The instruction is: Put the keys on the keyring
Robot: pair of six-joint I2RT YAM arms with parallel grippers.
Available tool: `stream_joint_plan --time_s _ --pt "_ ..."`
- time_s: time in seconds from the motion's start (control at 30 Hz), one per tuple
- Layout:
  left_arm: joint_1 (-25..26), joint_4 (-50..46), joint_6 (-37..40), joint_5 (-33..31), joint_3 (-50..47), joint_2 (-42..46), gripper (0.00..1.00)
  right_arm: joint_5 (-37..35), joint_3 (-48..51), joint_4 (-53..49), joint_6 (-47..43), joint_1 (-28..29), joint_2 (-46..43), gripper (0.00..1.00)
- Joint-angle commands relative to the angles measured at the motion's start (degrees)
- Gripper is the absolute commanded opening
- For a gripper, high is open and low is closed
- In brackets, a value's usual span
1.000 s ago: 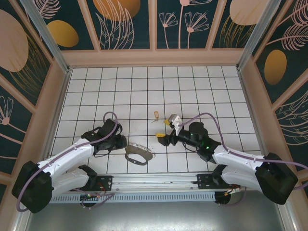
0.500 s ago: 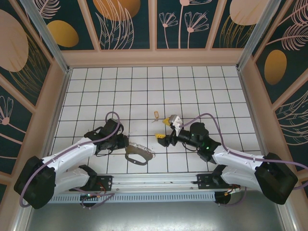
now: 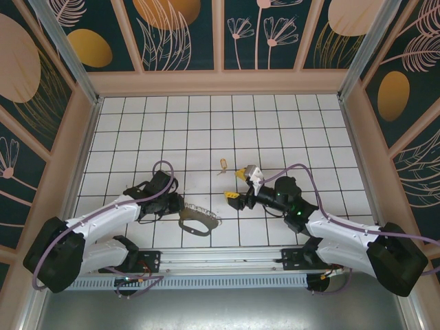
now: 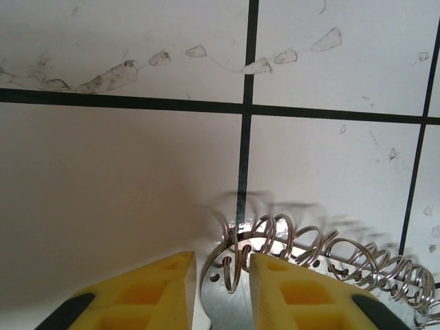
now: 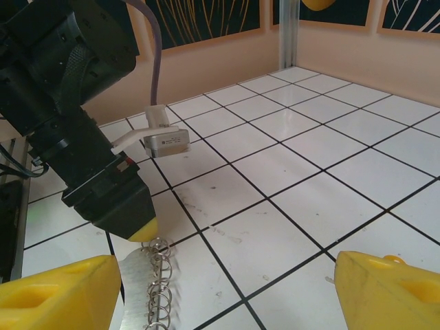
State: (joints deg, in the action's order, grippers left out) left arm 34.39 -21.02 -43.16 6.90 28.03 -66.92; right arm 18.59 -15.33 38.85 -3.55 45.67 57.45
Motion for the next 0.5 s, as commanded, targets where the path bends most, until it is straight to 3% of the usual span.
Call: stream_joint_plan --time_s 0.0,0.47 --pt "-0.18 0.89 0.78 0.77 -0.87 -0.53 0.24 0.48 0.65 2.45 -1.37 -0.75 -1.28 0.82" --pt "-0.12 1.39 0.86 0.58 -0.96 -1.29 0.19 0.92 1.86 2.69 -1.45 -1.46 -3.28 0.82"
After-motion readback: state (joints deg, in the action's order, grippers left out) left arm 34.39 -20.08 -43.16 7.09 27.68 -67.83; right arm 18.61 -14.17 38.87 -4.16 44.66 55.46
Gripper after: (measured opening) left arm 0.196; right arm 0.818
